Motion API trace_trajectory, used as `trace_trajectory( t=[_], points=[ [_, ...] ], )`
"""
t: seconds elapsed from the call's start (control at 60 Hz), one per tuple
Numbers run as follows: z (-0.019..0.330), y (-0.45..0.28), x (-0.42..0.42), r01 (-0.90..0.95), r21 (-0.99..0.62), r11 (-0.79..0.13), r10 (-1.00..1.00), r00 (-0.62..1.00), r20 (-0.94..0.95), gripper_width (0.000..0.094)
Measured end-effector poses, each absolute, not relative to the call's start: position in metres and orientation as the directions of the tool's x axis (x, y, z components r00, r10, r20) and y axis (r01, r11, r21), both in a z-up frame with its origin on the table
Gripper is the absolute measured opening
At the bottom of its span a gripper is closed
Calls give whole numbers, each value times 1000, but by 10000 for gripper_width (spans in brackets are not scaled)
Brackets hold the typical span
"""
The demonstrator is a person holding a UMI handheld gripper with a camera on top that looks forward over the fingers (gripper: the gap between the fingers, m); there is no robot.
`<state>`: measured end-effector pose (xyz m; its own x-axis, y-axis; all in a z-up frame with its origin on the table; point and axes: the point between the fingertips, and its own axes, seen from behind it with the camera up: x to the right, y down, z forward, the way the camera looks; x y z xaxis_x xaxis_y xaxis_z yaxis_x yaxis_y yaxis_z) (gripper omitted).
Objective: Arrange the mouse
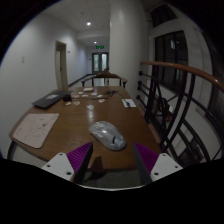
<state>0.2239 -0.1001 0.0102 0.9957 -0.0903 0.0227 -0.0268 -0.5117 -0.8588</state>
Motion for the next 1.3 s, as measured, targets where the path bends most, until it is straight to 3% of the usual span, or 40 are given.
trace_trajectory(
  t=[0.117, 0.4, 0.433, 0.5, 0.7, 0.85, 0.95, 1.017, 1.117, 1.3],
  points=[
    [-14, -70, 245, -5, -844, -537, -100, 993, 58, 816],
    [-16, 7, 254, -48, -846, -531, -94, 996, 3, 770],
    [-17, 12, 256, -49, -844, -535, -101, 995, 6, 731],
    [-17, 21, 263, -60, -845, -532, -121, 993, 6, 523],
    [-11, 19, 265, -93, -848, -522, -154, 988, -14, 349],
    [87, 0, 209, -22, -923, -385, -132, 991, 31, 345],
    [156, -4, 105, -34, -957, -290, -25, 999, -28, 347],
    [175, -8, 33, -80, -959, -272, 33, 995, -92, 348],
    [149, -10, -56, -74, -945, -318, 94, 990, -109, 346],
    [26, -8, -132, -10, -855, -518, 107, 991, -77, 345]
  ],
)
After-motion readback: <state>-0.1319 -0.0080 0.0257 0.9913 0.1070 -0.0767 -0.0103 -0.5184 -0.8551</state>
